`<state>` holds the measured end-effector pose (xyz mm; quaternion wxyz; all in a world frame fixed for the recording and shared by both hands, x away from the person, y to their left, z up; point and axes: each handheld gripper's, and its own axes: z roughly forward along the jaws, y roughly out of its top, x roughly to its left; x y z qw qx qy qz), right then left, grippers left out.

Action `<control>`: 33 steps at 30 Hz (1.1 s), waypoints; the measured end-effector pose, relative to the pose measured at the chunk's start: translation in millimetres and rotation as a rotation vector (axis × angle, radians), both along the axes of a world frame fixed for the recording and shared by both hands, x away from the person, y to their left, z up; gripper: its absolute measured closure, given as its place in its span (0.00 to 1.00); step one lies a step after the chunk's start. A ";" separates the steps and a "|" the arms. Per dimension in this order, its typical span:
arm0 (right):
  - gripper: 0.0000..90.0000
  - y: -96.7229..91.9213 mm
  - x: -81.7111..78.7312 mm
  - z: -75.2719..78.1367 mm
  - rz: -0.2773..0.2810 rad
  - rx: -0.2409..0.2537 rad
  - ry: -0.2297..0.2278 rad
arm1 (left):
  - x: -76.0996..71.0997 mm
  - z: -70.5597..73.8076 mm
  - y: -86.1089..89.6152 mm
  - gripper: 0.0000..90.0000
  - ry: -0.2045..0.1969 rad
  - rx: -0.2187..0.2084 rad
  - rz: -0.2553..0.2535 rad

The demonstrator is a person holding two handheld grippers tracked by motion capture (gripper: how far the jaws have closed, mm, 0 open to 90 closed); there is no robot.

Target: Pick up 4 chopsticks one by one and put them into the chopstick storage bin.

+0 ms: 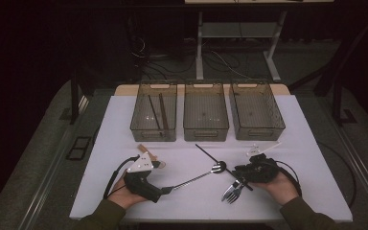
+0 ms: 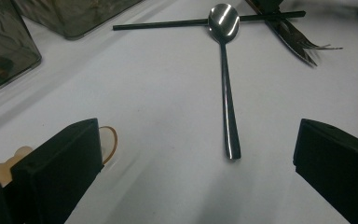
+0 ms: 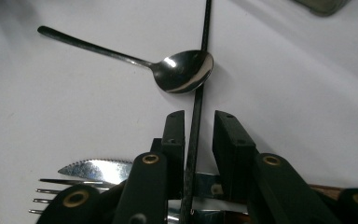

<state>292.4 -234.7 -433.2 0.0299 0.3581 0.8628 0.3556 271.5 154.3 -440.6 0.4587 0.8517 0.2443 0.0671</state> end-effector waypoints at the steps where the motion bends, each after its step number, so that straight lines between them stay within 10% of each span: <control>1: 0.83 0.4 -0.1 -0.5 0.003 -0.005 -0.001 | 0.0 -0.1 -0.1 0.00 0.000 0.001 -0.001; 33: 0.94 8.7 -1.5 -5.7 -0.030 -0.099 -0.022 | -0.7 -0.4 -1.4 0.00 0.002 0.011 -0.004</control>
